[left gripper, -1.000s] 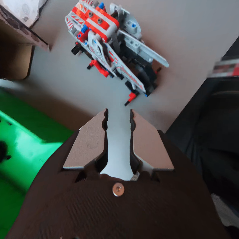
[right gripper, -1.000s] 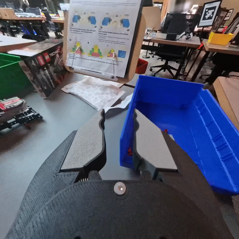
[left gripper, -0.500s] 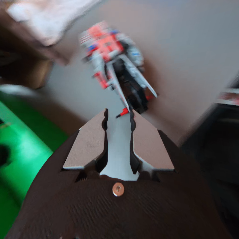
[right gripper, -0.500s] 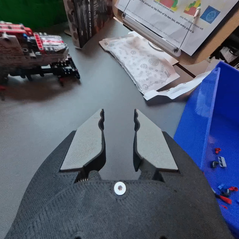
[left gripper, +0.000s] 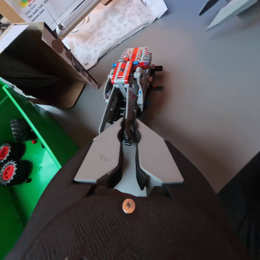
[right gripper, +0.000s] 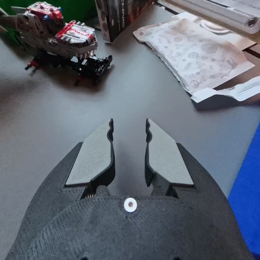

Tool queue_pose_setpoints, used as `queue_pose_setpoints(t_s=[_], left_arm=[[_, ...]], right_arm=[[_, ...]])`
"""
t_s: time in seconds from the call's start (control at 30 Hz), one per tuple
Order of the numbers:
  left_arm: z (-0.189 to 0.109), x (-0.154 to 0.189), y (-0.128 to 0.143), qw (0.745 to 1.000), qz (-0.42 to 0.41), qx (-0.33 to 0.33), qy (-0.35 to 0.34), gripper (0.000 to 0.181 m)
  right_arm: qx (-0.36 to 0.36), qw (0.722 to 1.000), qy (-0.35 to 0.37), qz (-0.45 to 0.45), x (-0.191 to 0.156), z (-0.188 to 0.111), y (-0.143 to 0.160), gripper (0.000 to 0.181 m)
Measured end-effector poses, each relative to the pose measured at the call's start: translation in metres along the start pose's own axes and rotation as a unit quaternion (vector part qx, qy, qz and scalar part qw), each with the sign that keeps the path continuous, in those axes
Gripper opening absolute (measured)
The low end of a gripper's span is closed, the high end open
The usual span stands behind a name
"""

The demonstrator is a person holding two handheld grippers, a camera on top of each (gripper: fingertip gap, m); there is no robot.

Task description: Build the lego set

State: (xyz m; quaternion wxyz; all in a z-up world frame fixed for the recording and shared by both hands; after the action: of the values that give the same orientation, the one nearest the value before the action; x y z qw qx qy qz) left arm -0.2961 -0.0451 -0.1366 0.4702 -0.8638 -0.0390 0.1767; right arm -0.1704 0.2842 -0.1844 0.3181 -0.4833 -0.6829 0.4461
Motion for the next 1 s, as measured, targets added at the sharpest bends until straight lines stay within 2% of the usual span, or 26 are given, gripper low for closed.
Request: queue_pose_setpoints(t_s=[0.07, 0.17, 0.27, 0.43, 0.57, 0.77, 0.87, 1.0], left_arm=[[0.003, 0.001, 0.001, 0.999, -0.009, 0.017, 0.027, 0.004], [0.001, 0.008, -0.001, 0.992, -0.044, 0.036, 0.109, 0.002], [0.000, 0.012, -0.002, 0.990, -0.039, 0.033, 0.131, 0.000], [-0.006, 0.020, -0.003, 0.975, -0.057, 0.025, 0.213, 0.001], [-0.001, 0.027, -0.008, 0.983, -0.027, 0.030, 0.177, 0.003], [-0.001, 0.029, -0.009, 0.986, -0.026, 0.026, 0.165, 0.004], [-0.005, 0.033, -0.015, 0.979, -0.041, 0.034, 0.195, 0.024], [0.002, 0.036, -0.016, 0.981, -0.045, 0.051, 0.179, 0.010]], right_arm=[[0.000, 1.000, -0.007, -0.008, -0.002, 0.000, 0.000, 0.042], [0.001, 1.000, -0.022, -0.005, -0.002, 0.000, 0.000, 0.039], [0.002, 0.999, -0.035, -0.004, -0.003, -0.001, 0.000, 0.036], [0.003, 0.999, -0.044, -0.007, -0.004, -0.001, 0.000, 0.035], [0.000, 0.999, -0.046, -0.004, -0.004, 0.000, 0.000, 0.035], [0.003, 0.999, -0.050, -0.007, -0.005, -0.001, 0.000, 0.035], [0.006, 0.998, -0.060, -0.006, -0.006, -0.001, 0.000, 0.037], [0.021, 0.995, -0.103, 0.000, -0.012, -0.003, -0.002, 0.041]])
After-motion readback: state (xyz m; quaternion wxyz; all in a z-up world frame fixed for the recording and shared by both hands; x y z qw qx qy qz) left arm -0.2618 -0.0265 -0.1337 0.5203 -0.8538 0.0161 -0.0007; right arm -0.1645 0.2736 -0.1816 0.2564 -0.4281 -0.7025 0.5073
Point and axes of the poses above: each gripper's, where its closed fingertips meet, z out along the fingers, y out of its underside, x = y × z across the jaws, the point moved 10 cm from there along -z, back along the fingers, and after that the axes turned 8 degrees about x, right-handed, at the moved point
